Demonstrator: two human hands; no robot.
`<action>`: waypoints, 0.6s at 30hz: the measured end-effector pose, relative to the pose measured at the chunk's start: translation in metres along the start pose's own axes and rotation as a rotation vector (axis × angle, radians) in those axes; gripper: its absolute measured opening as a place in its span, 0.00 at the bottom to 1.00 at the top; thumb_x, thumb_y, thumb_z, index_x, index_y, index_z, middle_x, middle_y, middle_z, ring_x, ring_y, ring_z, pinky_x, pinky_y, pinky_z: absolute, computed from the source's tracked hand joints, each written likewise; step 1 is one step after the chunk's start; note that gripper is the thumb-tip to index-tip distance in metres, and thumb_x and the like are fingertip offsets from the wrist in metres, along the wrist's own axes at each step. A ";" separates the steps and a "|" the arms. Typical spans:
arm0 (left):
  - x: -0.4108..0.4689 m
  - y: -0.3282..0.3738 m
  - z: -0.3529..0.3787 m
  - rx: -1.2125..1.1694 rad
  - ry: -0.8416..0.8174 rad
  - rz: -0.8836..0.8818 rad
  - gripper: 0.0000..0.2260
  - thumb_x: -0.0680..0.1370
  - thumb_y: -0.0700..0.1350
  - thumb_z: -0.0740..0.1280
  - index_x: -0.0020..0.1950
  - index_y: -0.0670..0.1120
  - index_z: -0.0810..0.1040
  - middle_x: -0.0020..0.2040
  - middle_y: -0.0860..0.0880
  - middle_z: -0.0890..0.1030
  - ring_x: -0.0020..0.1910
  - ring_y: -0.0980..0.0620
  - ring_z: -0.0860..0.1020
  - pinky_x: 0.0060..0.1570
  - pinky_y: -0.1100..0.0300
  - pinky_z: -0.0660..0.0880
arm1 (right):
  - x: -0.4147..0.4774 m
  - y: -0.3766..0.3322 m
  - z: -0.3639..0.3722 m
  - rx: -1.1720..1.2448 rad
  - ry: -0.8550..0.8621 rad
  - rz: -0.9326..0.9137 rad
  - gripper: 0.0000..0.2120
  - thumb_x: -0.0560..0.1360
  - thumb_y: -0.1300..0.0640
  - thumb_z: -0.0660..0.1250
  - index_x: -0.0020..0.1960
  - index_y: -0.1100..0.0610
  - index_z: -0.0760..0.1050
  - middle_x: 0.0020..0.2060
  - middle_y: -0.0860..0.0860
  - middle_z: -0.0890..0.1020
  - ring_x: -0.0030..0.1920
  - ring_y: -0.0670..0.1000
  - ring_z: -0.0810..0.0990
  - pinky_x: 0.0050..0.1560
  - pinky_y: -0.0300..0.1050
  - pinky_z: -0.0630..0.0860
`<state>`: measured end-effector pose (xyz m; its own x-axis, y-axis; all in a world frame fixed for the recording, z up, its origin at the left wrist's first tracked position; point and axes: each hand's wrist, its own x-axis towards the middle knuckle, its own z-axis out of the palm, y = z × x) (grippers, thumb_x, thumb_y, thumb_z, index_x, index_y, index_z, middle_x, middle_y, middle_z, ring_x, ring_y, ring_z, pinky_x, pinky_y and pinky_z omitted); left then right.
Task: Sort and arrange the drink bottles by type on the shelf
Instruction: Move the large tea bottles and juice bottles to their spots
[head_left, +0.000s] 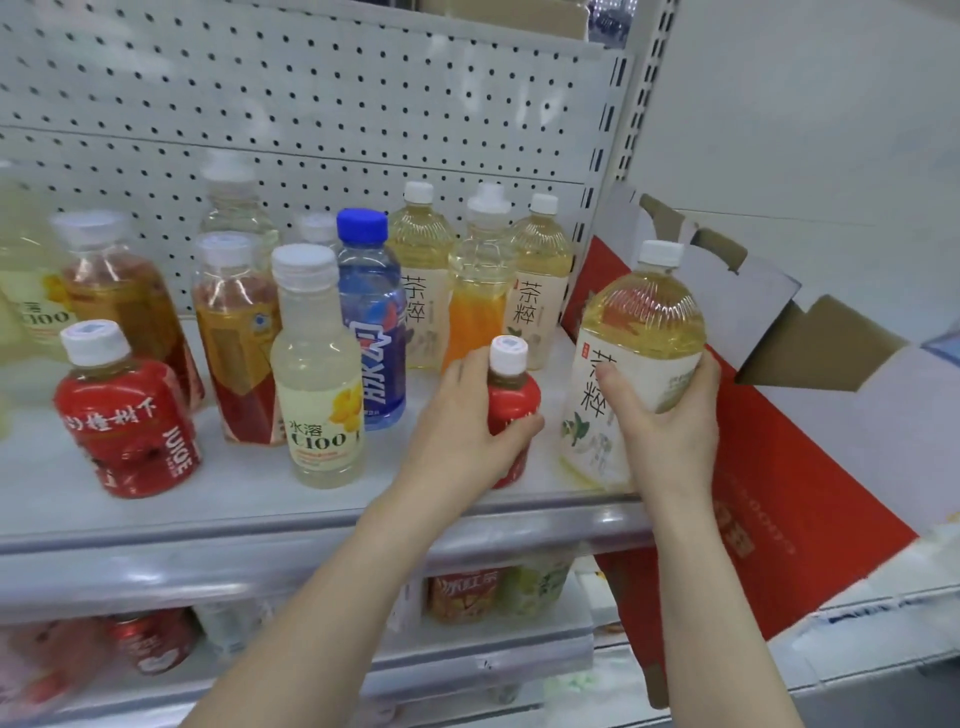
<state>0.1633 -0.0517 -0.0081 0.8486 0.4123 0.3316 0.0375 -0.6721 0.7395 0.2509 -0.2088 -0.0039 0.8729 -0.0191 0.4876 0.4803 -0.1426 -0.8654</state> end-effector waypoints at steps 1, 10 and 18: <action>-0.009 -0.003 -0.009 0.003 0.008 -0.004 0.32 0.74 0.55 0.73 0.73 0.54 0.63 0.66 0.53 0.72 0.63 0.53 0.73 0.61 0.57 0.68 | 0.004 0.003 0.009 -0.001 -0.030 0.002 0.34 0.71 0.48 0.79 0.72 0.51 0.68 0.62 0.45 0.79 0.61 0.45 0.78 0.61 0.42 0.75; -0.039 -0.018 -0.036 -0.017 0.117 -0.017 0.33 0.71 0.57 0.74 0.73 0.57 0.64 0.64 0.56 0.74 0.62 0.56 0.74 0.63 0.54 0.72 | 0.050 0.017 0.058 0.087 -0.362 0.005 0.37 0.72 0.47 0.75 0.75 0.39 0.61 0.68 0.45 0.77 0.69 0.47 0.77 0.70 0.60 0.74; -0.051 -0.016 -0.038 -0.088 0.175 -0.015 0.33 0.72 0.54 0.75 0.73 0.56 0.66 0.65 0.57 0.74 0.63 0.58 0.72 0.65 0.59 0.70 | 0.064 0.025 0.057 0.166 -0.499 0.055 0.34 0.79 0.57 0.71 0.78 0.42 0.59 0.66 0.47 0.80 0.64 0.48 0.81 0.64 0.59 0.79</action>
<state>0.0994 -0.0382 -0.0146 0.7430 0.5280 0.4113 -0.0033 -0.6116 0.7912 0.3235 -0.1569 -0.0011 0.8124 0.4573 0.3618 0.4046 0.0048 -0.9145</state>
